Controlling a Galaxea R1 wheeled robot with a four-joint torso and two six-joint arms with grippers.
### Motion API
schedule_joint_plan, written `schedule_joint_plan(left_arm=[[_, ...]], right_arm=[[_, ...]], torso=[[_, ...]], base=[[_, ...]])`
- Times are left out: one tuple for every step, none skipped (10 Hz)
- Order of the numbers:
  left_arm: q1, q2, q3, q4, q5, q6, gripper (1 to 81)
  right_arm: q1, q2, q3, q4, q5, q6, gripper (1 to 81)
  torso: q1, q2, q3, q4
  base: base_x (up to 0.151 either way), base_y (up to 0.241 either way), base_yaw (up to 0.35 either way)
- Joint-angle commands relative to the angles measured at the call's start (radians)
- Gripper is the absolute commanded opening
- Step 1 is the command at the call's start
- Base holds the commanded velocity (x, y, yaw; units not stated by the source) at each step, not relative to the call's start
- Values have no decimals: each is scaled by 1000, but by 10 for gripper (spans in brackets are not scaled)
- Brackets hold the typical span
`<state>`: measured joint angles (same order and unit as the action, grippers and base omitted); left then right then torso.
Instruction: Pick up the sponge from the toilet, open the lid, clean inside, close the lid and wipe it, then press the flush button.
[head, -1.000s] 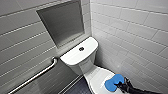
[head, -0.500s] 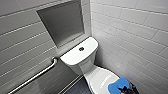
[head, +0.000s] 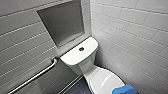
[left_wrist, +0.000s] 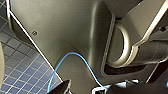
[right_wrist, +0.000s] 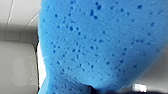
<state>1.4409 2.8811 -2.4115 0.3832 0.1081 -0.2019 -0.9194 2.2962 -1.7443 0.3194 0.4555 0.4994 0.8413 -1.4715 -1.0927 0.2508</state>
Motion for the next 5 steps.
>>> schedule_joint_plan(left_arm=[[14,-12,3,6,79,10,811],[14,-8,3,6,79,12,811],[14,-3,3,6,79,22,811],[14,0,3,6,79,27,811],[14,0,3,6,79,27,811]], right_arm=[[-52,-70,67,4,-35,1,10],[-83,-90,109,0,0,-1,10],[-106,-100,135,-5,26,-2,10],[-125,-108,161,-5,35,-21,10],[-146,-117,198,1,41,-56,10]], torso=[[0,0,0,0],[0,0,0,0],[0,0,0,0],[0,0,0,0],[0,0,0,0]], base=[[0,0,0],[0,0,0],[0,0,0],[0,0,0],[0,0,0]])
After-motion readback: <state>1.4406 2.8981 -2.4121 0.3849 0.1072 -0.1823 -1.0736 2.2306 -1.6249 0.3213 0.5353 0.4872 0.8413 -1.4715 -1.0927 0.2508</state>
